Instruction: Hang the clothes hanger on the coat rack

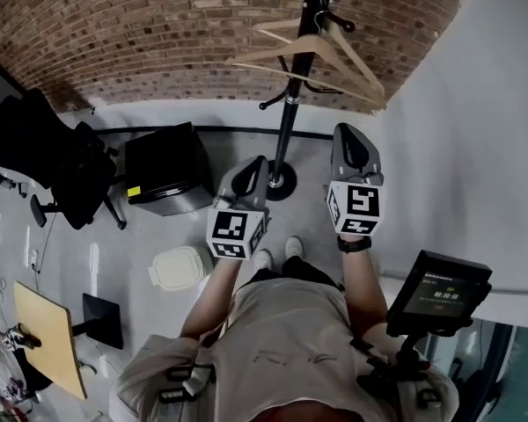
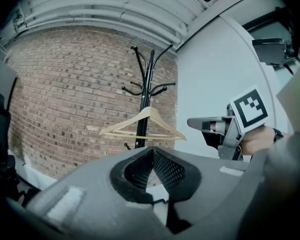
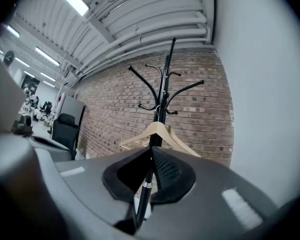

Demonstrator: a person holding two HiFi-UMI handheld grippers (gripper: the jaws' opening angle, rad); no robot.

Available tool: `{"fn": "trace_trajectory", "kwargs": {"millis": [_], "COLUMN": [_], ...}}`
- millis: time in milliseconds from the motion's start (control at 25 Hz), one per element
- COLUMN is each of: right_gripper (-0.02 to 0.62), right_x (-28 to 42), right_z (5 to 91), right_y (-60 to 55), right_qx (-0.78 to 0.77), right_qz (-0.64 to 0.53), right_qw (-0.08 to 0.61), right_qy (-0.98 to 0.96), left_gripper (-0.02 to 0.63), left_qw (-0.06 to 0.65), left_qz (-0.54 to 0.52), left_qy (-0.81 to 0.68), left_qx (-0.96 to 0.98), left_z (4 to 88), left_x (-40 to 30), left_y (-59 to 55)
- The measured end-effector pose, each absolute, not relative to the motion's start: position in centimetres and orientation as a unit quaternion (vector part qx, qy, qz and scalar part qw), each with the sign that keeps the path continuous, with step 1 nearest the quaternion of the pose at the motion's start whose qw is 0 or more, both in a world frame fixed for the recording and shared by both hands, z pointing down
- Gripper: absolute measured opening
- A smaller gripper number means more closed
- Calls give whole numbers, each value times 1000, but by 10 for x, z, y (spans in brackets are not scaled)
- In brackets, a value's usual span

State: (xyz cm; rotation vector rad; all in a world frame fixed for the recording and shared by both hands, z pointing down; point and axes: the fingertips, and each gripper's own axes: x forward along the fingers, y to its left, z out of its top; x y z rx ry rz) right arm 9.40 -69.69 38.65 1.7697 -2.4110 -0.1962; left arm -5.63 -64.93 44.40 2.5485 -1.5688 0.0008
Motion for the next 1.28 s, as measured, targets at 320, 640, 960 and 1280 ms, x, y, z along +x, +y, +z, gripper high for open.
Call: {"fn": "trace_trajectory", "kwargs": {"millis": [320, 640, 960, 1280], "right_gripper": [3, 3, 2, 2], "right_x": [110, 167, 220, 211], "right_z": [390, 378, 435, 392], "right_y": [-646, -537, -425, -381], "right_qx": [594, 597, 596, 604], "right_qz": [-28, -7, 48, -14], "right_qw": [19, 2, 37, 45], "right_qy": [-804, -802, -800, -796], "left_gripper": [2, 2, 2, 2], "left_qw": [8, -3, 37, 7], "left_qz": [-19, -25, 16, -2], "left_qy": [-515, -524, -520, -518], "left_qx": [857, 851, 853, 855], "left_z": [394, 365, 416, 376], "left_x": [-16, 39, 107, 107], "left_y": [-635, -540, -416, -380]}}
